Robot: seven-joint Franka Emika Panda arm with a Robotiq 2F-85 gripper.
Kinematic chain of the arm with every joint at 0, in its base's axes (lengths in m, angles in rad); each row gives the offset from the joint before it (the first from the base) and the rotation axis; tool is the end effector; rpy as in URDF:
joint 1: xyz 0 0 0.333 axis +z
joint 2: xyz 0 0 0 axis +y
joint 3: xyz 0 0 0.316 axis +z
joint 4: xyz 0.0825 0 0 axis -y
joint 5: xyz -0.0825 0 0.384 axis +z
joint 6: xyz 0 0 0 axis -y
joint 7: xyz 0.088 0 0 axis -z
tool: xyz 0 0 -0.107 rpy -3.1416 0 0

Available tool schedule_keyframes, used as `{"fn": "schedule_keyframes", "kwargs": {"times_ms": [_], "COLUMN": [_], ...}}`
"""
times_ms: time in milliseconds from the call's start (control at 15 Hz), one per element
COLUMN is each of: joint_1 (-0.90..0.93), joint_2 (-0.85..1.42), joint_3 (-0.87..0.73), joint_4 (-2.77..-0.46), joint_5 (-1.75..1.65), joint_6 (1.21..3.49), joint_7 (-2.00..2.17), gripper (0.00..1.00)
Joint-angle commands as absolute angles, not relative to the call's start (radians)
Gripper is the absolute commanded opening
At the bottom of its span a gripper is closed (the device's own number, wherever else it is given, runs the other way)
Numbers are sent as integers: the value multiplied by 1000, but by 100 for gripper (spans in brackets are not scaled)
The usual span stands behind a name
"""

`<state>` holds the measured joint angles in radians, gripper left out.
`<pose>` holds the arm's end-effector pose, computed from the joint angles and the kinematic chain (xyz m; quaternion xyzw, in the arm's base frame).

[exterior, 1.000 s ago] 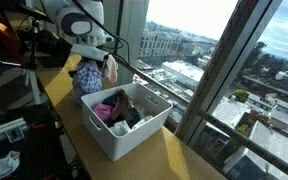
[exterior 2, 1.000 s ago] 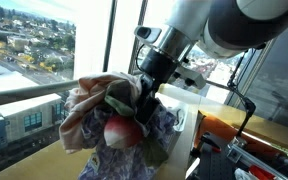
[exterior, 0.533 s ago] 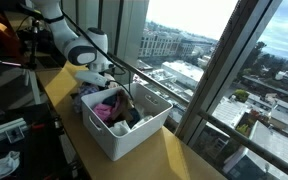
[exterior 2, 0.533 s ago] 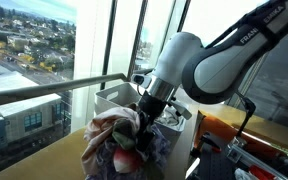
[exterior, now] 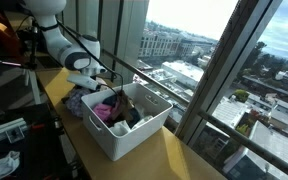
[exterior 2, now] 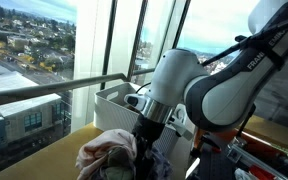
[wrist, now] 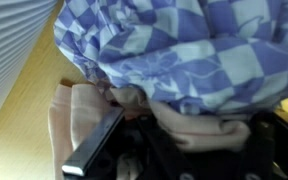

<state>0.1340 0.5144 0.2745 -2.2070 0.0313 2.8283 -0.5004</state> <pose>0.5144 0.2249 0.1639 -0.9096 -0.4047 -0.0648 0.0685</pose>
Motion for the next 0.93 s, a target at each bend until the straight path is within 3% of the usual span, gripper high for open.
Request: {"fn": "schedule_keyframes", "kwargs": {"times_ms": [0,467,867], "joint_1": [76,-57,-67], "joint_2": [471,213,41], "joint_3": [313,407,271], "joint_4": [-2194,-2262,-2300], "joint_5": [0,95,233], "joint_6": [2795,2742,2647], "joint_7": [-493,-576,-704], "gripper": [47,96,100]}}
